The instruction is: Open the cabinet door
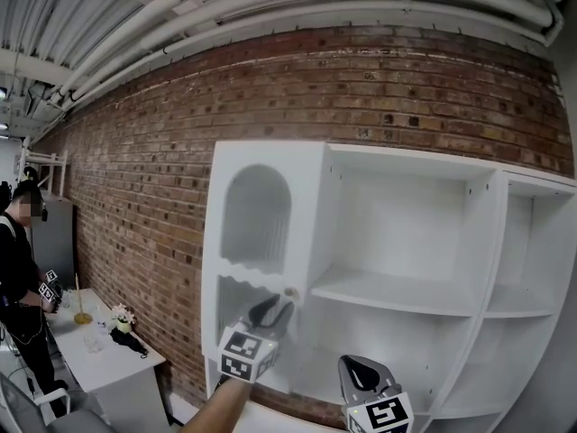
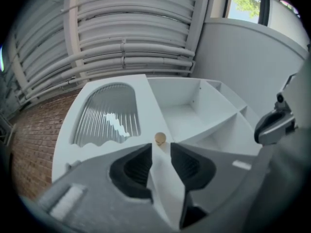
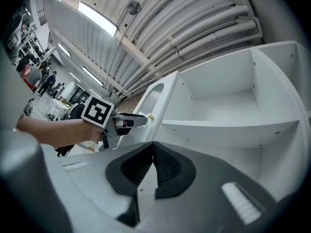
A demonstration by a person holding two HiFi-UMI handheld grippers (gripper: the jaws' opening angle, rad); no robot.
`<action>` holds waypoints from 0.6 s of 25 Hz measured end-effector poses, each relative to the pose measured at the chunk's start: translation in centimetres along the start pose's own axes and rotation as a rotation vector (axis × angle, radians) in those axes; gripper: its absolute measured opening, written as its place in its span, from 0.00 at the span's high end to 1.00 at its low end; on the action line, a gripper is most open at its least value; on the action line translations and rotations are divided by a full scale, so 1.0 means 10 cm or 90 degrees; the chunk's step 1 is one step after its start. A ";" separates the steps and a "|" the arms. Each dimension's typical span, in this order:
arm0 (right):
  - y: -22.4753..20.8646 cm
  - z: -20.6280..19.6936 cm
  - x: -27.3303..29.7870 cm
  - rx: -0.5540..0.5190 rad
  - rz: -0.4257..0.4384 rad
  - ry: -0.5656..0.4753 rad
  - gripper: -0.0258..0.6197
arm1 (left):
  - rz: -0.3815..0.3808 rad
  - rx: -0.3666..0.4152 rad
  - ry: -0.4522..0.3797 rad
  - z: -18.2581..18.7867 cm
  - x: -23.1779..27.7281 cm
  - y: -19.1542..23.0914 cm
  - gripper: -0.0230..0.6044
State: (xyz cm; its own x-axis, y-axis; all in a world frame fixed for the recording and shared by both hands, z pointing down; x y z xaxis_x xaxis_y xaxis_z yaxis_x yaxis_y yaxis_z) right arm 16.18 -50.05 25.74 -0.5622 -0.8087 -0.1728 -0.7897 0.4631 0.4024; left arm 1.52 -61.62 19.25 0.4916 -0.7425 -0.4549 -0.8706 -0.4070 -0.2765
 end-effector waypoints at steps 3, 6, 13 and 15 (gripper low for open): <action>-0.05 -0.03 0.02 0.001 0.002 -0.001 0.96 | 0.006 0.008 -0.012 0.07 0.07 0.00 0.78; -0.10 -0.07 0.04 0.002 0.005 0.001 0.96 | 0.010 0.016 -0.020 0.12 0.13 -0.01 0.78; -0.17 -0.12 0.07 0.007 0.009 0.001 0.96 | 0.010 0.029 -0.020 0.16 0.24 -0.03 0.84; -0.18 -0.10 0.06 0.007 0.011 -0.002 0.96 | 0.006 0.038 -0.014 0.16 0.21 -0.03 0.85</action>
State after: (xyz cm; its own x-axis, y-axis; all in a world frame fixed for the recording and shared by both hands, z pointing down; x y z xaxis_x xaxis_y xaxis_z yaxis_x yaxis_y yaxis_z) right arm 17.53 -51.78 25.81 -0.5767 -0.7995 -0.1679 -0.7821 0.4810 0.3962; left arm 2.84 -62.24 16.98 0.4837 -0.7346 -0.4758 -0.8731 -0.3668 -0.3213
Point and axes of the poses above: the fingertips, and each gripper's own axes: x forward along the fingers, y to its left, z out of its top, the point moved 4 cm from there along -x, backward along the fingers, and after that the axes turned 8 degrees about z, right-handed, at the moved point
